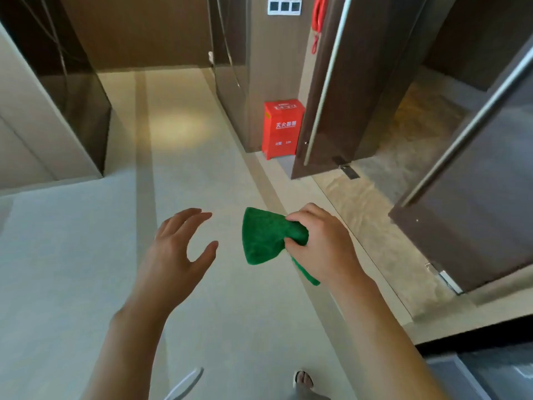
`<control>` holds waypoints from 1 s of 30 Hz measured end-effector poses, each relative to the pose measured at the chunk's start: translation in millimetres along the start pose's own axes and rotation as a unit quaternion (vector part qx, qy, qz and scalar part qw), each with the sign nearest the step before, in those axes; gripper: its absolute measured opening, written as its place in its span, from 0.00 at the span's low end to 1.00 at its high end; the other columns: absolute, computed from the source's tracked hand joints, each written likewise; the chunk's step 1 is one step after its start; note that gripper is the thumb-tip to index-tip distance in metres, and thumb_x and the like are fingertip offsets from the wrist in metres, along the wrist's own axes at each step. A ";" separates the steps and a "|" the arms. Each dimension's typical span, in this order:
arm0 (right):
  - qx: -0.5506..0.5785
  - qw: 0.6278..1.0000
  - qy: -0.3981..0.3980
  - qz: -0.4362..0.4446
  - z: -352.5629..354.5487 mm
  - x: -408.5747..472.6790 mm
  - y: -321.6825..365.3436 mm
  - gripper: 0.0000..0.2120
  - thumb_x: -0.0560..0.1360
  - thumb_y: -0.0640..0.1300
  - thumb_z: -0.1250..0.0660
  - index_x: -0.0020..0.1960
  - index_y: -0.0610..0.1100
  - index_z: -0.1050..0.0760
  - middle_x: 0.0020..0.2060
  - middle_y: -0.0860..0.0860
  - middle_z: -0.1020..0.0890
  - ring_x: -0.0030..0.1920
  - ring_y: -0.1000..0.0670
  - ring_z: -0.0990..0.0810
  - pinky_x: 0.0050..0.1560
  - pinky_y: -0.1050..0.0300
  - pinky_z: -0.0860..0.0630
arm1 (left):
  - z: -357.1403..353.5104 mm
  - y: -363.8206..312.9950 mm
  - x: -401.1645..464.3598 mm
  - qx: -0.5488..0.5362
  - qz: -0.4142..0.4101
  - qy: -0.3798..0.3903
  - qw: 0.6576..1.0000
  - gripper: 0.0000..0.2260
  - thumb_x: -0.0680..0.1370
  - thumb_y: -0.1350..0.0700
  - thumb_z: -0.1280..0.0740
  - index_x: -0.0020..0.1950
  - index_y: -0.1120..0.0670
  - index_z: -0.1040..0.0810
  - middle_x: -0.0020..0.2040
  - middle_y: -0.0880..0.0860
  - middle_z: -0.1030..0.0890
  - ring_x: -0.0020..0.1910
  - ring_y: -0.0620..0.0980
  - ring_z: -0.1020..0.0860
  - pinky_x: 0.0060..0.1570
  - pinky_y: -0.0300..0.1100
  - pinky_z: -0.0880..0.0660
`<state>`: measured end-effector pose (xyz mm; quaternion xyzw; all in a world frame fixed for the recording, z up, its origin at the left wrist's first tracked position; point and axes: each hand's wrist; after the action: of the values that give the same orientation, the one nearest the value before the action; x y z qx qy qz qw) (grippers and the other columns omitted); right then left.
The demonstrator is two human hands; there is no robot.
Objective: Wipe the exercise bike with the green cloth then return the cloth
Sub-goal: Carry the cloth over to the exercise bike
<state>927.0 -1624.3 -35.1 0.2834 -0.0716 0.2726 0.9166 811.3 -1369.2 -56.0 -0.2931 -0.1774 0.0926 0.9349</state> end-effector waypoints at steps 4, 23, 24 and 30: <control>0.011 0.998 0.032 0.059 -33.0 38.3 32.9 0.14 0.71 0.42 0.24 0.57 0.47 0.16 0.48 0.56 0.20 0.46 0.49 0.21 0.48 0.48 0.21 | 28.0 35.7 -11.2 0.016 0.063 -0.044 0.997 0.23 0.79 0.50 0.27 0.74 0.48 0.23 0.73 0.47 0.24 0.73 0.51 0.27 0.67 0.48 0.28; 0.116 0.931 0.158 0.307 -158.3 245.8 124.3 0.14 0.71 0.44 0.25 0.57 0.48 0.16 0.47 0.56 0.22 0.46 0.50 0.22 0.45 0.52 0.22 | 87.1 110.8 33.4 0.118 0.259 -0.215 0.934 0.22 0.81 0.41 0.32 0.74 0.42 0.26 0.73 0.43 0.25 0.72 0.51 0.25 0.67 0.54 0.25; 0.125 0.925 0.166 0.318 -164.7 251.9 128.5 0.14 0.72 0.44 0.25 0.57 0.48 0.17 0.47 0.56 0.22 0.46 0.50 0.22 0.46 0.52 0.22 | 89.1 109.8 32.5 0.126 0.268 -0.223 0.929 0.22 0.80 0.41 0.32 0.74 0.42 0.25 0.72 0.43 0.24 0.71 0.51 0.24 0.67 0.54 0.25; 0.186 0.883 0.216 0.372 -205.7 259.1 170.5 0.15 0.72 0.45 0.25 0.58 0.48 0.17 0.48 0.56 0.21 0.47 0.51 0.22 0.46 0.54 0.22 | 106.5 100.4 -5.6 0.191 0.362 -0.246 0.878 0.22 0.80 0.44 0.29 0.74 0.43 0.25 0.72 0.43 0.24 0.71 0.50 0.24 0.66 0.49 0.27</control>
<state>1048.1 -1272.6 -49.7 0.3356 0.0798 0.6564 0.6710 758.1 -1234.4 -34.4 -0.1208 -0.2623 0.5261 0.7999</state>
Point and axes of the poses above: each hand's wrist, its own x-axis towards the middle knuckle, its own z-axis out of the back of the hand, y = z × x
